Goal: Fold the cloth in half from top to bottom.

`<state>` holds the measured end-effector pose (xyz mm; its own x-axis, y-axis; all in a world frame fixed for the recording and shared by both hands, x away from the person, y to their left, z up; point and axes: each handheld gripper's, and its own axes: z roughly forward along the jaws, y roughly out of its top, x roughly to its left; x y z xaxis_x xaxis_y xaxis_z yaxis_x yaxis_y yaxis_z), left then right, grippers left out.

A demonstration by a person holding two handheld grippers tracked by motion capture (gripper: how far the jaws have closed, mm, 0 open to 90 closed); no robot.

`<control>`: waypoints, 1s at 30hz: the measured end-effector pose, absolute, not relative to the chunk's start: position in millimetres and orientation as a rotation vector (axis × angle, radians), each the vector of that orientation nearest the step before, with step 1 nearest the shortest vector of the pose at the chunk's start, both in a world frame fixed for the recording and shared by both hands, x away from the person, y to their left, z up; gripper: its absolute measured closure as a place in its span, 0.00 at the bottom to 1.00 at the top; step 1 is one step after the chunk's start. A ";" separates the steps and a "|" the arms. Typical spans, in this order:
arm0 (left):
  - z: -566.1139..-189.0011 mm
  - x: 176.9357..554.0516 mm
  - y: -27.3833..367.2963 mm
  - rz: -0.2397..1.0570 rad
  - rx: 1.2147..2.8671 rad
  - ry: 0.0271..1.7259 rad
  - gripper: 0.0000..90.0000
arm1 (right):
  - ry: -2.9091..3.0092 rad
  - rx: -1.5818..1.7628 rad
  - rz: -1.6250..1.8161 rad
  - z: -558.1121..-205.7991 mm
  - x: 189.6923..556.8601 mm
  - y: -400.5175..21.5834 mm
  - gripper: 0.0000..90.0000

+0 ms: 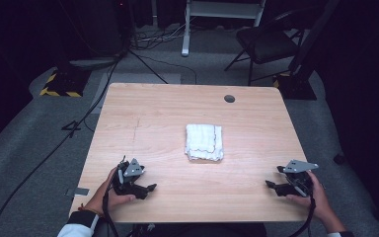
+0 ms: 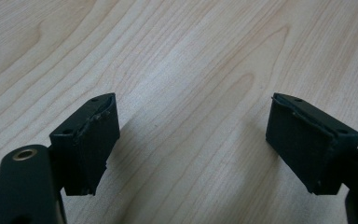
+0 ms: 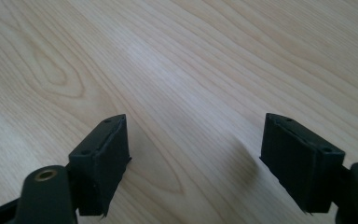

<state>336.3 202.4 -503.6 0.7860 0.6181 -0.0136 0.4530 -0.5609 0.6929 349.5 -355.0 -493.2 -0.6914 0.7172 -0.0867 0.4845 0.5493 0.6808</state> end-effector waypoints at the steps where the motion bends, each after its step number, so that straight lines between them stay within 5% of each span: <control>1: -503.6 336.3 202.4 0.300 2.263 0.790 0.20 | 2.418 1.009 0.930 -494.8 347.8 -360.0 0.24; 30: -503.6 340.3 203.8 0.291 2.272 0.765 0.19 | 2.304 1.154 1.018 -503.5 340.1 -385.9 0.23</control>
<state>340.3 203.8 -503.6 0.7993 0.6008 -0.0121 0.4404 -0.5719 0.6921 340.1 -385.9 -503.5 -0.5967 0.8024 -0.0056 0.5364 0.4041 0.7410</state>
